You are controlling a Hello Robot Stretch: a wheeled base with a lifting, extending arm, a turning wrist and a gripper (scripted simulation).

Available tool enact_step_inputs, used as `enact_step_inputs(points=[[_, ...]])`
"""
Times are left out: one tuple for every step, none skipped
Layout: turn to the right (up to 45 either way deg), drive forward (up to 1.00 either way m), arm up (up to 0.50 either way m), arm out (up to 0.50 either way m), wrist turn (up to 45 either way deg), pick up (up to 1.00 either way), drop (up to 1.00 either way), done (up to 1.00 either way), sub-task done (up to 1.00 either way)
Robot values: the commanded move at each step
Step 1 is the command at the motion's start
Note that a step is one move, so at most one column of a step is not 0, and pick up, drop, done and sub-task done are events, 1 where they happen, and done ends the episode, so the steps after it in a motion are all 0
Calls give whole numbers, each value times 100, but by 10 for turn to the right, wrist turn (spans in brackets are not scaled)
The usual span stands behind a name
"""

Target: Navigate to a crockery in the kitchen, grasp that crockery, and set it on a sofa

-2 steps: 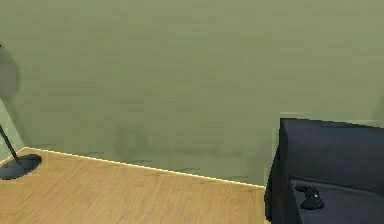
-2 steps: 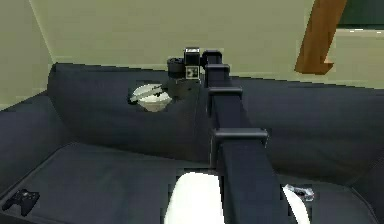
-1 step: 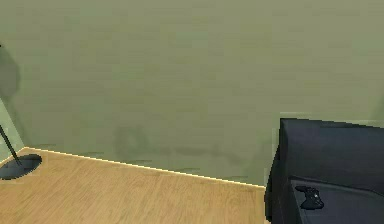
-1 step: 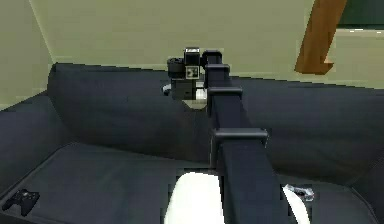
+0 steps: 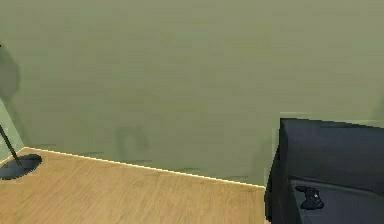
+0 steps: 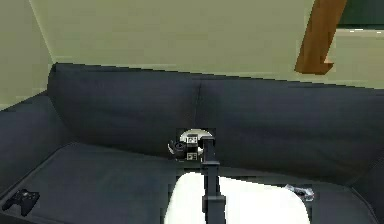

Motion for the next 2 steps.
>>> enact_step_inputs(points=[[0, 0, -32, 0, 0, 0, 0, 0, 0], [0, 0, 0, 0, 0, 0, 100, 0, 0]])
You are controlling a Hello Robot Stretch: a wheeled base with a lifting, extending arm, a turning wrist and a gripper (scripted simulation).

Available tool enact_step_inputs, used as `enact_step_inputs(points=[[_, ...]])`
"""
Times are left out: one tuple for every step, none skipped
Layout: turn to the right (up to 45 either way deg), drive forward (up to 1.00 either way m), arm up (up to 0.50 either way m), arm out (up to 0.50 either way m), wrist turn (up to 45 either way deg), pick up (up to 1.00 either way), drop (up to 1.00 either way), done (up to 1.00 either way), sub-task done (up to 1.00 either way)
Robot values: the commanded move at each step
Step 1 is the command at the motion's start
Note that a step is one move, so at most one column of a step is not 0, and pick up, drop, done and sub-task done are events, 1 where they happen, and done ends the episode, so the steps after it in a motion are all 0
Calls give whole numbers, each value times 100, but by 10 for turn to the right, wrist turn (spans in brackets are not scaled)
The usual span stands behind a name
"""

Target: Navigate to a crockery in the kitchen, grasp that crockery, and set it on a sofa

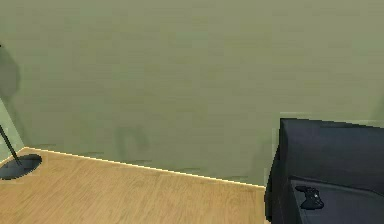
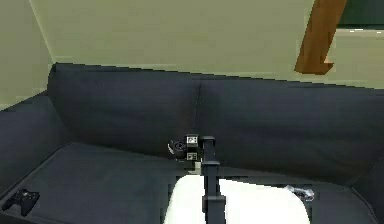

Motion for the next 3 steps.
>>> enact_step_inputs(points=[[0, 0, 10, 0, 0, 0, 0, 0, 0], [0, 0, 0, -8, 0, 0, 0, 0, 0], [0, 0, 0, 0, 0, 0, 0, 100, 0]])
